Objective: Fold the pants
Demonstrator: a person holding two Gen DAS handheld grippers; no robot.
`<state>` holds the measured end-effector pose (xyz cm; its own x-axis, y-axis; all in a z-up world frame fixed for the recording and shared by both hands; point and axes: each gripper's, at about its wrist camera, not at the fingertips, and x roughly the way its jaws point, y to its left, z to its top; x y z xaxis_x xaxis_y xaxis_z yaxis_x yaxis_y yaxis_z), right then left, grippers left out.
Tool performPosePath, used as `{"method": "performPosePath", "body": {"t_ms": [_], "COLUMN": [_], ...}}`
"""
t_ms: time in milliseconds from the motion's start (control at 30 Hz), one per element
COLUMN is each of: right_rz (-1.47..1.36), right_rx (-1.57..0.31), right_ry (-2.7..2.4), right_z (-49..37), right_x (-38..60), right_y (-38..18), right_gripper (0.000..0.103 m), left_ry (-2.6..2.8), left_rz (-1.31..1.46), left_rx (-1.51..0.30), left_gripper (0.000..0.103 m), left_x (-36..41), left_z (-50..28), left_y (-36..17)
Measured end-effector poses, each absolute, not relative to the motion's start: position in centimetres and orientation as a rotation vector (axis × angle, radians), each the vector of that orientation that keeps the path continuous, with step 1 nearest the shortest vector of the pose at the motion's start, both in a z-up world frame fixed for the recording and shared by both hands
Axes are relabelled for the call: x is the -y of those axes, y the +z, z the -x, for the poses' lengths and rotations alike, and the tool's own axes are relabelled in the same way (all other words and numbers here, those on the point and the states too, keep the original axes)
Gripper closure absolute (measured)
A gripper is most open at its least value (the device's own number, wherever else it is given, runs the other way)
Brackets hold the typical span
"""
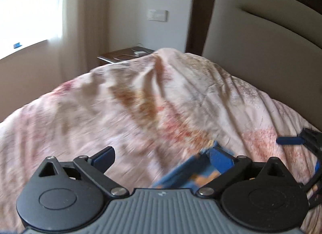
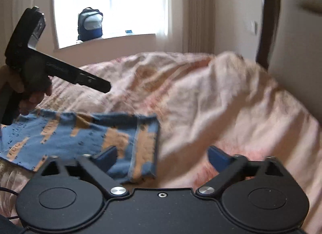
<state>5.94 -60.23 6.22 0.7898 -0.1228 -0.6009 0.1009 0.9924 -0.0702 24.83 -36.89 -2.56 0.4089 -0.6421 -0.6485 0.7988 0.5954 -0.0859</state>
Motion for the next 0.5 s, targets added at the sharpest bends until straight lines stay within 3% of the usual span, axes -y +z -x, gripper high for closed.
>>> {"method": "performPosePath", "body": {"t_ms": [200,400,500], "right_rz": [0.151,0.285,0.357], "right_rx": [-0.666,-0.872,-0.939], "right_ry": [-0.052,-0.08,-0.202], "right_z": [-7.6,-9.3,-9.5], "right_x": [56.1,55.1,56.9], "right_y": [5.3,3.2,2.5], "right_gripper": [0.001,0.001,0.001], "left_ry": [-0.828,-0.722,-0.67], "left_rz": [-0.367,-0.621,-0.564], "left_rx": [-0.684,-0.709,-0.761], "left_gripper": [0.0,0.001,0.001], "left_x": [28.6,21.1,17.2], "left_z": [-20.6,-17.4,-18.0], "left_y": [-4.6,-8.1,-8.5]}}
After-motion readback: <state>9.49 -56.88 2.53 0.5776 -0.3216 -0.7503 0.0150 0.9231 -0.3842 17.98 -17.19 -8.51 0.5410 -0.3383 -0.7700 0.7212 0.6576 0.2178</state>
